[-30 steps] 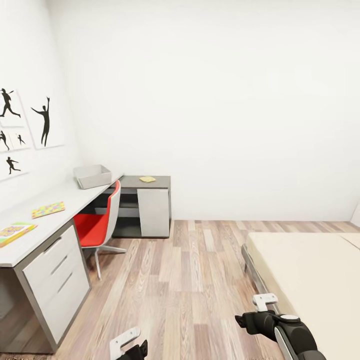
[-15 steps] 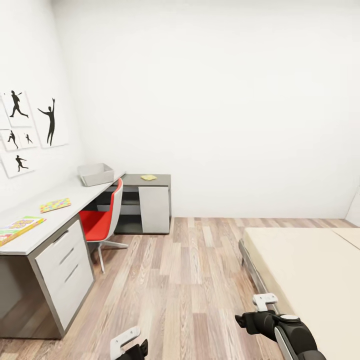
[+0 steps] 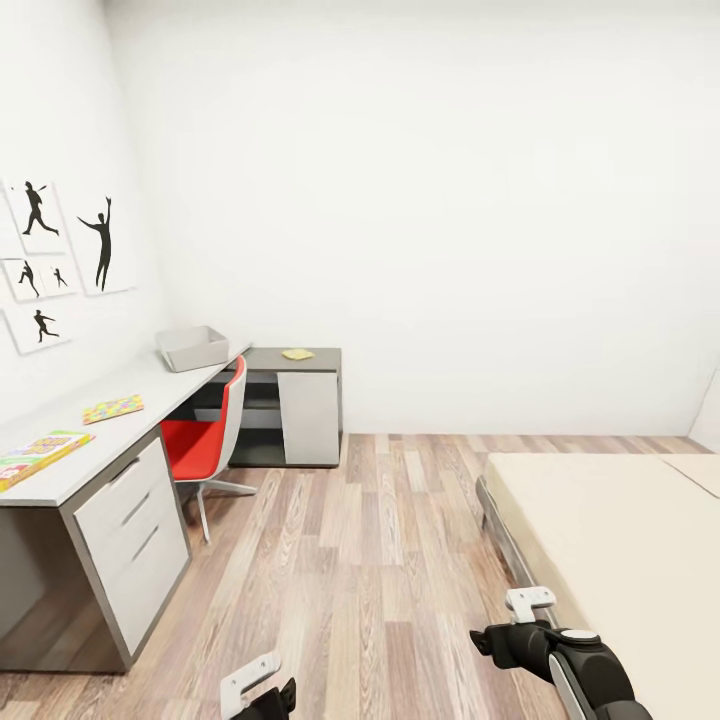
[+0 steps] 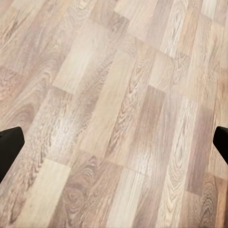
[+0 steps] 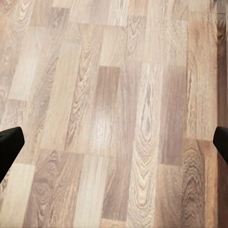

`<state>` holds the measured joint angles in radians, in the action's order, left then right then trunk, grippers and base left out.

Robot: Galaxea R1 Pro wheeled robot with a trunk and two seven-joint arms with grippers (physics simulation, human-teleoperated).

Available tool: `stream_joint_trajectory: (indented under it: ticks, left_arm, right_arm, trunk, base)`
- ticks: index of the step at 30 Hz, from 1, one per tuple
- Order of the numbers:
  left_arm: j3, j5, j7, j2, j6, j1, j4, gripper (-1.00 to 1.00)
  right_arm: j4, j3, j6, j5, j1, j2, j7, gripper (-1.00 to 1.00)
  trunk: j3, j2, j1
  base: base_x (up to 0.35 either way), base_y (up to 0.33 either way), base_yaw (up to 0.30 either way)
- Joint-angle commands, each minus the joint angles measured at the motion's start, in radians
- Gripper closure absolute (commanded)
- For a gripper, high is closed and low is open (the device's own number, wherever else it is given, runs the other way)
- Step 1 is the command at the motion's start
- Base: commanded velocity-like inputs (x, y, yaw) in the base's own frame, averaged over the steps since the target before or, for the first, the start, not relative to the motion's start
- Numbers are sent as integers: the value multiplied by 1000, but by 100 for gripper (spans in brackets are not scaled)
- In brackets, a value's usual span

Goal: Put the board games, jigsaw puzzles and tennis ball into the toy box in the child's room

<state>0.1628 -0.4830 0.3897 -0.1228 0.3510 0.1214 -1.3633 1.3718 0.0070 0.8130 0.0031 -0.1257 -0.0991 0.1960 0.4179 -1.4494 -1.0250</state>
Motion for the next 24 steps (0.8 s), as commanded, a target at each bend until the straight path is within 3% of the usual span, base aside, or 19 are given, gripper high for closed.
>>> stream_joint_trajectory:
  ticks: [1,24]
  left_arm:
    - [1,-9,8,0,2,0,-2,-100]
    - [0,-9,8,0,2,0,-2,-100]
  right_arm:
    - [1,1,5,1,0,-1,2,-100]
    - [1,1,5,1,-1,-1,2,-100]
  trunk:
    - [1,-1,0]
    - [1,-1,0]
  base:
    - [-12,0,0]
    - [-3,-7,0]
